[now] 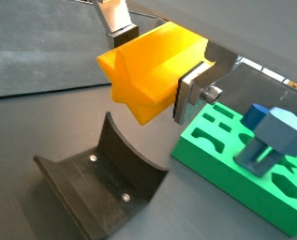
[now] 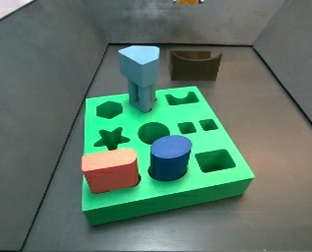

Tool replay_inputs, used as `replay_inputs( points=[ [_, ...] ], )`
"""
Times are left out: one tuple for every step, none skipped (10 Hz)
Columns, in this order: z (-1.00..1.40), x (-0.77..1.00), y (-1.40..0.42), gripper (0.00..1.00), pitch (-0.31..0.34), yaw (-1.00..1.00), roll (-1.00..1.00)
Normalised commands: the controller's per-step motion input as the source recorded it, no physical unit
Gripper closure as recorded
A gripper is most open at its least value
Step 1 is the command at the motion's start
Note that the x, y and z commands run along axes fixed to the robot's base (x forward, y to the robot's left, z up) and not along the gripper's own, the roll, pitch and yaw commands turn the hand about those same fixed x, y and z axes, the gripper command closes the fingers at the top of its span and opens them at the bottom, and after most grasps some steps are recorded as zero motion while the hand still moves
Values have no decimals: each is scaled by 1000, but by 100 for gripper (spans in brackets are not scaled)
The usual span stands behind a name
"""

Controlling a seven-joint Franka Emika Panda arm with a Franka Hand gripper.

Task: Pick up the star object. Move up. Place the star object on the fixture. Regrasp the star object. Move to above the board. Insert the star object.
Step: Place the star object on the fixture.

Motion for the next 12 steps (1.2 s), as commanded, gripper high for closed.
replay_inputs(
  points=[
    [-3,361,34,100,103,-48,-170],
    [-3,265,28,100,98,-43,-147],
    [-1000,117,57,100,66,-100,-1000],
    [-1000,105,60,100,61,-103,-1000],
    [-1000,108,72,100,60,-127,-1000],
    [-1000,115,72,100,71,-133,-1000],
    [-1000,130,80,100,87,-149,-1000],
    [-1000,142,90,100,70,-146,-806],
    [-1000,149,96,100,53,-139,-640],
    [-1000,157,102,100,38,-132,-471],
    [-1000,165,103,100,32,-121,-313],
    [-1000,176,102,100,11,-112,-213]
  ],
)
